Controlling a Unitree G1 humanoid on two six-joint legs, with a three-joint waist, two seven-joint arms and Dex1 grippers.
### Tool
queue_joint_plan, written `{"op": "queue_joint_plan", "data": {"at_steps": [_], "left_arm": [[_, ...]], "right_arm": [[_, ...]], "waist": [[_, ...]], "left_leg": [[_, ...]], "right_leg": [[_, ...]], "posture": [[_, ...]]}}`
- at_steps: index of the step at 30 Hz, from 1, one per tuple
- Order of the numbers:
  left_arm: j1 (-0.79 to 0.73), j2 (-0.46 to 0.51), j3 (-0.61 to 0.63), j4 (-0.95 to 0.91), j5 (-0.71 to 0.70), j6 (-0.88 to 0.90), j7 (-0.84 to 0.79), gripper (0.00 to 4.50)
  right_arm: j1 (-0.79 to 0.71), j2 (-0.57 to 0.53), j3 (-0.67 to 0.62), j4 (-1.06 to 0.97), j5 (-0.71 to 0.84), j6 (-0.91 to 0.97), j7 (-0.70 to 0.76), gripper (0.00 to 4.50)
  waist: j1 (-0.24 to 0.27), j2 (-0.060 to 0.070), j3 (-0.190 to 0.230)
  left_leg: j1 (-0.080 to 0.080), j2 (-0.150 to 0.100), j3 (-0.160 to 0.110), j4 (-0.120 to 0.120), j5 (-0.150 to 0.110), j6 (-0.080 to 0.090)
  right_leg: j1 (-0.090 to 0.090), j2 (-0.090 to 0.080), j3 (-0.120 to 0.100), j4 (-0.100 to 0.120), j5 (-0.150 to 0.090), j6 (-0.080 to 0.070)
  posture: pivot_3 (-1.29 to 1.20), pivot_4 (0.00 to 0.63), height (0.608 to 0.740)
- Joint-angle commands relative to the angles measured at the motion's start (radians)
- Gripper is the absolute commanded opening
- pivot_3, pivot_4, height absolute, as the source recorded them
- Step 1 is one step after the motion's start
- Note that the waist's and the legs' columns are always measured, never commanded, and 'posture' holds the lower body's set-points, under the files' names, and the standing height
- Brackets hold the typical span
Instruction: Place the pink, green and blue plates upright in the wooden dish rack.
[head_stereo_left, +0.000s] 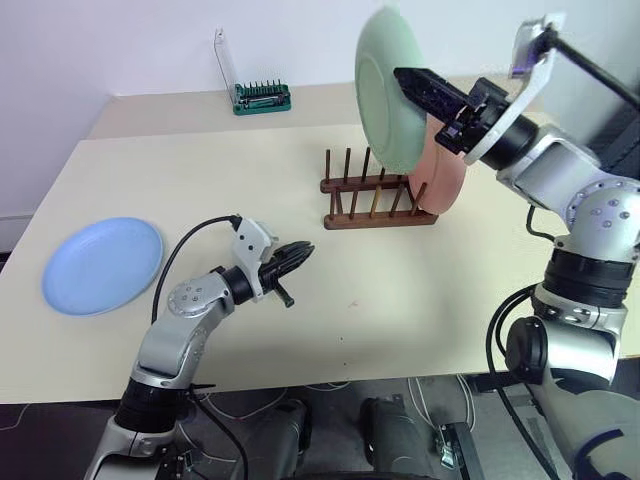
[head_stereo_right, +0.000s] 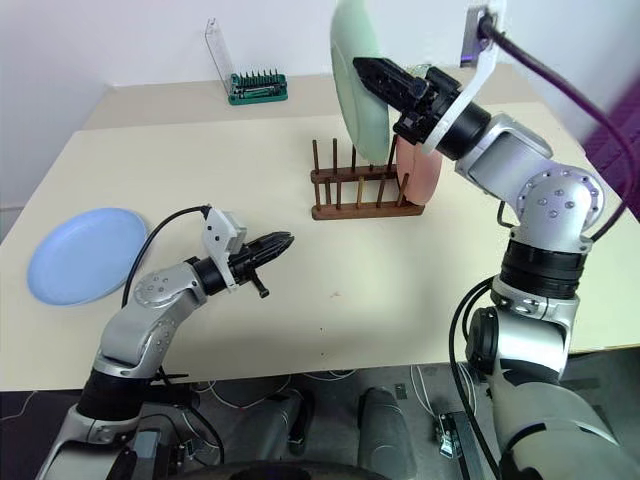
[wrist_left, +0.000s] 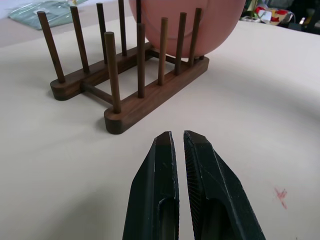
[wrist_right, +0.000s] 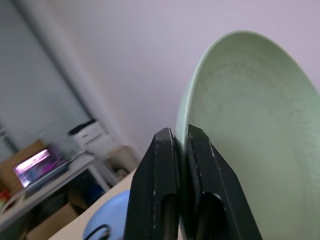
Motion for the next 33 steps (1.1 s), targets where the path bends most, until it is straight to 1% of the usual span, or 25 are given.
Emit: {"op": "queue_joint_plan", "data": {"at_steps": [1,5,8,11,12,15,16,20,22,23,24,25,27,28,29,31,32,33], "left_arm": [[-0.008,-0.006,-0.004,-0.041,0.001,-0.024,0.002,0.33],[-0.003,-0.004,-0.005,-0.046,0.000,-0.024,0.001,0.33],[-0.005,-0.005,-0.005,-0.046,0.000,-0.021,0.002,0.33],[-0.001,-0.004,-0.006,-0.051,-0.001,-0.019,0.002,0.33],[0.000,-0.005,-0.007,-0.053,-0.001,-0.019,0.002,0.33],[0.001,-0.008,-0.011,-0.059,-0.001,-0.016,0.006,0.33],[0.000,-0.009,-0.012,-0.059,0.000,-0.016,0.006,0.33],[-0.009,-0.023,-0.008,-0.055,0.006,-0.020,0.026,0.33],[-0.018,-0.033,-0.002,-0.043,0.033,-0.049,0.057,0.33],[-0.030,-0.045,0.011,-0.024,0.055,-0.065,0.093,0.33],[-0.057,-0.063,0.040,0.016,0.097,-0.082,0.174,0.33],[-0.094,-0.088,0.093,0.065,0.133,-0.086,0.288,0.57],[-0.148,-0.095,0.188,0.118,0.204,-0.096,0.461,1.07],[-0.170,-0.094,0.240,0.130,0.226,-0.072,0.544,1.55],[-0.184,-0.093,0.272,0.138,0.240,-0.055,0.593,1.94],[-0.201,-0.094,0.384,0.119,0.238,0.016,0.709,3.00],[-0.201,-0.105,0.481,0.077,0.217,0.067,0.784,3.41],[-0.200,-0.114,0.548,0.046,0.201,0.106,0.837,3.41]], "right_arm": [[-0.037,0.015,-0.033,0.040,-0.016,-0.020,-0.055,0.04],[-0.057,0.042,-0.059,0.121,-0.003,0.006,-0.129,0.04],[-0.071,0.052,-0.053,0.164,-0.047,-0.012,-0.157,0.04],[-0.076,0.054,-0.046,0.161,-0.071,-0.032,-0.135,1.00],[-0.082,0.053,-0.042,0.153,-0.082,-0.043,-0.123,1.48],[-0.096,0.022,0.025,0.101,-0.193,-0.130,-0.047,2.91],[-0.097,0.010,0.047,0.090,-0.228,-0.152,-0.024,3.32],[-0.100,-0.096,0.194,0.024,-0.462,-0.332,0.122,3.32],[-0.103,-0.132,0.235,0.027,-0.566,-0.446,0.171,3.32],[-0.104,-0.146,0.247,0.027,-0.592,-0.482,0.207,3.32],[-0.096,-0.171,0.275,0.003,-0.634,-0.544,0.268,3.32],[-0.078,-0.197,0.314,-0.042,-0.670,-0.604,0.348,3.36],[-0.034,-0.221,0.395,-0.139,-0.696,-0.657,0.485,3.38],[-0.011,-0.219,0.433,-0.178,-0.702,-0.669,0.535,3.38],[0.003,-0.215,0.456,-0.199,-0.708,-0.676,0.564,3.38],[0.045,-0.210,0.533,-0.237,-0.762,-0.725,0.634,3.38],[0.073,-0.194,0.590,-0.238,-0.806,-0.765,0.658,3.38],[0.092,-0.180,0.628,-0.236,-0.839,-0.792,0.675,3.38]], "waist": [[-0.002,0.000,0.000],[-0.004,0.000,0.000],[-0.005,0.000,0.000],[-0.005,0.000,0.000],[-0.005,0.000,0.000],[-0.005,0.000,0.000],[-0.005,0.000,0.000],[-0.005,0.000,0.000],[-0.005,0.000,0.000],[-0.005,0.000,0.000],[-0.003,0.000,0.000],[-0.003,0.000,0.000],[-0.004,-0.001,0.000],[-0.010,-0.002,0.000],[-0.016,-0.003,0.000],[-0.017,-0.003,-0.001],[-0.014,-0.003,-0.001],[-0.015,-0.004,-0.001]], "left_leg": [[0.000,0.000,0.000,0.000,0.000,0.000],[0.000,0.000,0.001,0.000,0.000,0.000],[0.000,0.001,0.002,0.000,0.000,0.000],[0.000,0.001,0.002,0.000,0.000,0.000],[0.000,0.001,0.002,0.000,0.000,0.000],[0.000,0.001,0.003,0.000,0.000,0.000],[0.000,0.001,0.003,0.000,0.000,0.000],[0.000,0.001,0.003,0.000,0.000,0.000],[0.000,0.001,0.004,0.000,0.000,0.000],[0.000,0.001,0.004,0.000,0.000,0.000],[0.000,0.001,0.004,0.000,0.000,0.000],[0.000,0.001,0.004,0.000,0.000,0.000],[-0.001,0.002,0.004,0.001,0.000,0.000],[-0.001,0.003,0.004,0.001,0.000,0.000],[0.000,0.005,0.005,0.000,-0.001,-0.001],[0.000,0.008,0.006,0.001,-0.002,-0.003],[0.000,0.008,0.006,0.001,-0.002,-0.003],[0.000,0.008,0.006,0.001,-0.002,-0.003]], "right_leg": [[0.000,0.000,0.000,0.000,0.000,0.000],[-0.001,0.000,0.001,0.001,0.000,0.000],[-0.001,0.001,0.001,0.001,0.000,0.000],[-0.002,0.001,0.001,0.001,0.001,0.000],[-0.002,0.001,0.001,0.001,0.001,0.000],[-0.002,0.001,0.001,0.001,0.001,0.001],[-0.002,0.001,0.001,0.001,0.001,0.001],[-0.002,0.003,0.001,0.001,0.001,0.001],[-0.002,0.003,0.002,0.000,0.001,0.001],[-0.002,0.003,0.002,0.000,0.001,0.002],[-0.002,0.004,0.002,0.000,0.001,0.002],[-0.002,0.004,0.002,0.000,0.002,0.002],[-0.002,0.004,0.002,0.000,0.002,0.002],[-0.002,0.005,0.002,0.000,0.002,0.002],[-0.003,0.006,0.003,0.000,0.002,0.002],[-0.003,0.009,0.004,0.000,0.002,0.002],[-0.003,0.010,0.004,0.000,0.002,0.001],[-0.003,0.010,0.004,0.000,0.003,0.001]], "posture": [[0.00,0.150,0.740],[0.00,0.150,0.740],[0.00,0.150,0.740],[0.00,0.150,0.740],[0.00,0.150,0.740],[0.00,0.150,0.740],[0.00,0.150,0.740],[0.00,0.150,0.740],[0.00,0.150,0.740],[0.00,0.150,0.740],[0.00,0.150,0.740],[0.00,0.150,0.740],[0.00,0.150,0.740],[0.00,0.150,0.740],[0.00,0.150,0.740],[0.00,0.150,0.740],[0.00,0.150,0.740],[0.00,0.150,0.740]]}}
